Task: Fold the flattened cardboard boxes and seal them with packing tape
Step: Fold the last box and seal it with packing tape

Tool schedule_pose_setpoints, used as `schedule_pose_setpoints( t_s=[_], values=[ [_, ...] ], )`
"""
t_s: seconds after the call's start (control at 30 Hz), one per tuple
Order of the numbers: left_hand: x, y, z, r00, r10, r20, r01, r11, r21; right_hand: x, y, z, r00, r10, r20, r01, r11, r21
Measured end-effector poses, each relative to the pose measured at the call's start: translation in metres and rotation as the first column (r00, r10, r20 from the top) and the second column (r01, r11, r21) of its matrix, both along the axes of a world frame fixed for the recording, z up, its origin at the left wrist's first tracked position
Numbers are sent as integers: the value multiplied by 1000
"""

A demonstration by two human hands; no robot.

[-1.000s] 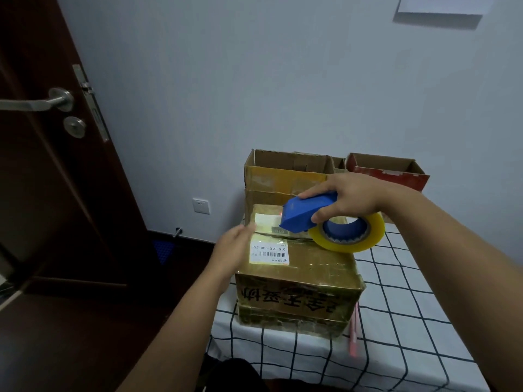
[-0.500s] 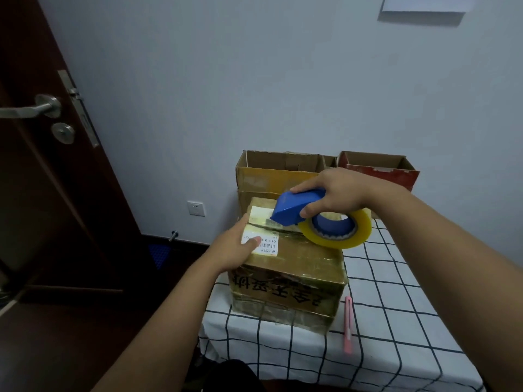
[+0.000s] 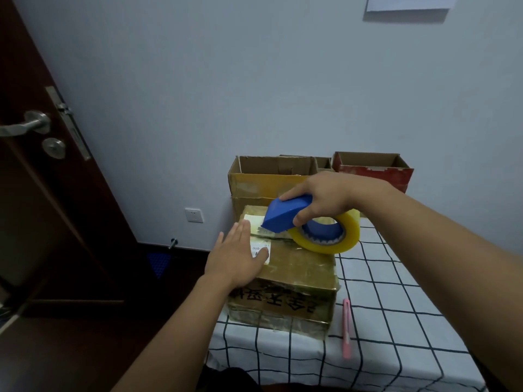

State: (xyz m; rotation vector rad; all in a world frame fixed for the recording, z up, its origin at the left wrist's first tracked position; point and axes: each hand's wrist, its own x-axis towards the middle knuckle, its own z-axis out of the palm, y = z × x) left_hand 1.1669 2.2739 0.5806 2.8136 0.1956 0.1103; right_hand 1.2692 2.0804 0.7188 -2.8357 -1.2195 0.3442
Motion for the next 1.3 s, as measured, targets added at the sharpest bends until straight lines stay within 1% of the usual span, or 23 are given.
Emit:
schedule_pose_setpoints(
  t_s=[0.1,0.23,0.4,0.5,0.6,0.77,0.87,0.93,1.03,1.07,1.13,1.23,1.3],
  values=[
    [3,1,1,999,-10,-54,12,999,41,2,-10,5,999,-16,-40,17,999,27],
    [6,2,1,997,-2,-80,8,997,76,2,-24,12,997,-21,-76,23,999,24],
    [7,4,-1,994,-2,-110,14,994,112,3,-57,5,990,-95,-100,87,993,-80],
    [8,3,1,989,-30,-143,53,986,156,0,-73,-9,989,-104,-101,103,995,-10],
    [8,2,3,985,-38,-169,68,983,173,0,-79,-14,994,-76,-79,80,996,38],
    [8,-1,6,979,-43,-201,85,974,209,0,-80,-16,995,-64,-76,67,997,42],
    [10,-4,10,975,-92,-201,139,962,235,2,-78,-17,997,-56,-60,59,997,45],
    [12,-9,11,970,-121,-213,166,964,207,4,-79,-19,996,-58,-70,62,996,58],
    [15,-18,11,959,-109,-261,163,967,195,5,-82,-22,995,-62,-82,68,995,79],
    [16,-22,11,959,-105,-263,164,963,212,5,-82,-22,995,-62,-81,68,994,82],
    [16,-32,12,965,-140,-220,190,956,225,6,-81,-24,995,-62,-78,68,994,86],
    [14,-53,10,958,-247,-143,268,952,149,8,-82,-26,996,-60,-71,67,993,95],
    [14,-60,7,954,-275,-117,290,947,140,10,-83,-28,996,-57,-70,63,993,97]
  ],
)
